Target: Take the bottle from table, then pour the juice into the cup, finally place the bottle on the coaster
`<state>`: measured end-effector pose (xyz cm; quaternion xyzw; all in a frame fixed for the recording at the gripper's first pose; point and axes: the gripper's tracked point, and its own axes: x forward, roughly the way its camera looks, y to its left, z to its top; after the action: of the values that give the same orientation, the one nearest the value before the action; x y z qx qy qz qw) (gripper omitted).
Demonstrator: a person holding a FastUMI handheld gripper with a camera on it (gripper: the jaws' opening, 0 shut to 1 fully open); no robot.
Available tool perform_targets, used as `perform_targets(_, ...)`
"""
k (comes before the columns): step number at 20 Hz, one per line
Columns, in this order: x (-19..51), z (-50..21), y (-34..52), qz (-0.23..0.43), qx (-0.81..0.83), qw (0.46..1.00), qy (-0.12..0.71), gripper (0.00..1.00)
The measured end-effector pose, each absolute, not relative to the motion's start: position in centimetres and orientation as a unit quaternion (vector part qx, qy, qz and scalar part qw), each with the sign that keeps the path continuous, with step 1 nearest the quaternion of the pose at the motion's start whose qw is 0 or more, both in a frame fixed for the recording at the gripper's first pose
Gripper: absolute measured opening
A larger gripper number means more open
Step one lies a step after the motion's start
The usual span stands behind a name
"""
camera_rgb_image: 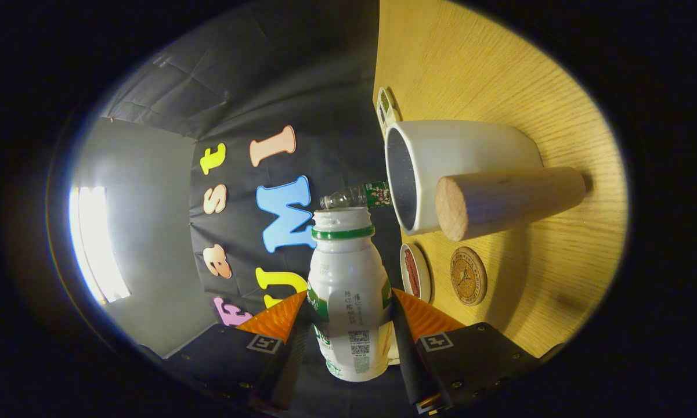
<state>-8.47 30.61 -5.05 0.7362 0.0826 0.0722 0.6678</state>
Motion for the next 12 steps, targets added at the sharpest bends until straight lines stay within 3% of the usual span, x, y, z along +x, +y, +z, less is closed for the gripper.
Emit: perform_targets(12,-8.46,-4.51,30.82,0.076,0.744,0.659,0.078,0.71)
